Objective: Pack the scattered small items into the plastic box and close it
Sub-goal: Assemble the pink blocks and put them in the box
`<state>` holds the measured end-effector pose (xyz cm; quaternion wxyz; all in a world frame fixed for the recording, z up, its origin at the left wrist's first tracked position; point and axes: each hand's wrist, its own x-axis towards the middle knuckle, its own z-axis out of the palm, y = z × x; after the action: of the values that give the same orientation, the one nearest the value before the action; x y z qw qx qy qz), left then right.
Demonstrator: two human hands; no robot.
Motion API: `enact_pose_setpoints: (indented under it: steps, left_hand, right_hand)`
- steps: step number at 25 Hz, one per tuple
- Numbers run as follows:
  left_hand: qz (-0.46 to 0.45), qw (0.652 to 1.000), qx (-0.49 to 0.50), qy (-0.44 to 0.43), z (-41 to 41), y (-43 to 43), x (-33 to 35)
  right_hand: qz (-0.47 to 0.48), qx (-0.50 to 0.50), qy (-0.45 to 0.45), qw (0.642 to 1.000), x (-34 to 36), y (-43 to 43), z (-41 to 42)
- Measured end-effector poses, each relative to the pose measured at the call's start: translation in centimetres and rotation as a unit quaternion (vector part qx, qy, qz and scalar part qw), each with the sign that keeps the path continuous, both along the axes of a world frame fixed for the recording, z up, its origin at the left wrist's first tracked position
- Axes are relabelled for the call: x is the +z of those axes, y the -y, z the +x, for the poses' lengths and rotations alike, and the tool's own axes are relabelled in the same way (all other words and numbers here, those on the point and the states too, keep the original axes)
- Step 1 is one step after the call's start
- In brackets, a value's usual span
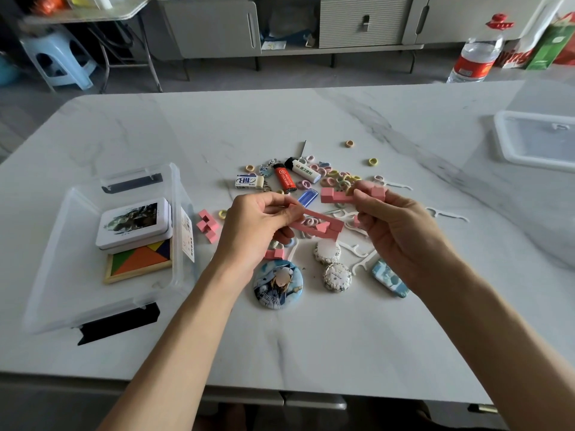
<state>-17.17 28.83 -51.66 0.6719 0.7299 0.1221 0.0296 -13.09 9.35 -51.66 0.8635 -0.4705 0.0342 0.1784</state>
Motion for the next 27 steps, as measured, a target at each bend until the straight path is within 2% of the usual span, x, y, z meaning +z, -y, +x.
enact_pose_setpoints:
  steps: [2,4,6,8,11,14,20,27]
  left_hand:
    - [-0.003,1.0,-0.005,-0.006,0.0,0.0,0.0]
    - [-0.005,1.0,-0.008,-0.011,0.0,0.0,-0.1]
    - [-0.002,1.0,-0.017,-0.018,0.1,0.1,-0.1]
    - [0.0,0.999,-0.031,-0.026,0.0,0.2,0.0]
    - [0.003,0.998,-0.061,-0.03,-0.1,0.4,0.1]
    - [-0.002,0.996,-0.081,-0.027,-0.2,0.5,0.2]
    - [-0.062,0.994,-0.083,-0.021,-0.3,1.2,0.4]
    - [-0.075,0.995,-0.067,-0.018,-0.4,1.2,0.4]
  right_hand:
    - [0.049,0.005,-0.011,0.999,0.2,0.0,0.0]
    - [0.041,-0.004,0.013,0.999,0.3,0.2,-0.1]
    - [-0.044,-0.022,0.084,0.995,0.4,0.4,-0.2]
    - [-0.153,-0.039,0.16,0.974,0.5,0.3,-0.3]
    - [-0.293,-0.067,0.242,0.922,0.7,0.0,-0.6]
    - [-0.439,-0.043,0.284,0.851,0.7,-0.2,-1.2]
    - [-0.46,0.027,0.318,0.829,0.3,-1.3,-2.2]
    - [-0.421,0.044,0.293,0.858,0.0,-1.1,-2.0]
